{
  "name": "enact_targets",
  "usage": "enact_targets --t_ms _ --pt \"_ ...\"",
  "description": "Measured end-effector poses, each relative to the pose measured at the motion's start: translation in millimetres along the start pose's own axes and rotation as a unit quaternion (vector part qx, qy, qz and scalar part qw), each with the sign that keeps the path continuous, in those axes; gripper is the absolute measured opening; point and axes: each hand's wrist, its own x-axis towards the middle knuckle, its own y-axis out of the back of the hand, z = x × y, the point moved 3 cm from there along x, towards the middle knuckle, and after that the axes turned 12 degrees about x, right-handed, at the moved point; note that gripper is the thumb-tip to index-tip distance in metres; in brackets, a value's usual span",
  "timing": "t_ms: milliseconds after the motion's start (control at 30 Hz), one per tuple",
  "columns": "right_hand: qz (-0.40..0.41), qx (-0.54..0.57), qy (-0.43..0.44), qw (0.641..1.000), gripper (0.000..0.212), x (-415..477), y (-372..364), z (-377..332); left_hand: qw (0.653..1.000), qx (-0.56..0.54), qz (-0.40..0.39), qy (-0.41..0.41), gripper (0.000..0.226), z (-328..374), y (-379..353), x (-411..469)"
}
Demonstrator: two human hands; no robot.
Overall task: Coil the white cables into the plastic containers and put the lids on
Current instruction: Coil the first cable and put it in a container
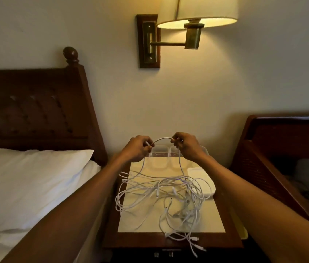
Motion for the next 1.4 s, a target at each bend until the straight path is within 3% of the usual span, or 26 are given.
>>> enact_targets --t_ms 200,267,567,667,867,967,1067,1133,1400 --pt "-0.183 -0.043 -0.043 0.981 0.015 -21 -9 35 0.998 0.016 -0.052 0.014 0.007 -25 -38 -18" --pt "-0.205 -0.05 -0.049 0.976 0.019 -27 -9 50 0.996 0.025 -0.08 0.005 0.008 -35 -52 -26" --pt "-0.192 -0.203 -0.156 0.947 0.029 -29 -12 140 0.992 0.028 -0.12 0.036 0.025 -67 -69 -26" --pt "-0.199 -0.232 -0.163 0.938 0.03 -27 -19 159 0.978 0.085 -0.184 0.052 0.021 -80 -73 -20" --pt "-0.226 -0.25 -0.216 0.916 0.041 -19 -40 184 0.976 0.034 -0.214 0.039 0.033 -82 -83 -10" --pt "-0.208 -0.247 -0.238 0.916 0.041 -11 -45 192 0.974 0.012 -0.224 0.006 0.016 -75 -85 -6" --pt "-0.2 -0.223 -0.258 0.919 0.046 -3 -46 196 0.969 -0.036 -0.241 0.027 0.042 -63 -88 -4" --pt "-0.2 -0.209 -0.269 0.919 0.046 0 -47 196 0.965 -0.053 -0.254 0.043 0.045 -59 -90 -3" --pt "-0.192 -0.106 -0.278 0.935 0.03 13 -43 191 0.963 -0.033 -0.267 0.022 0.015 -68 -95 2"
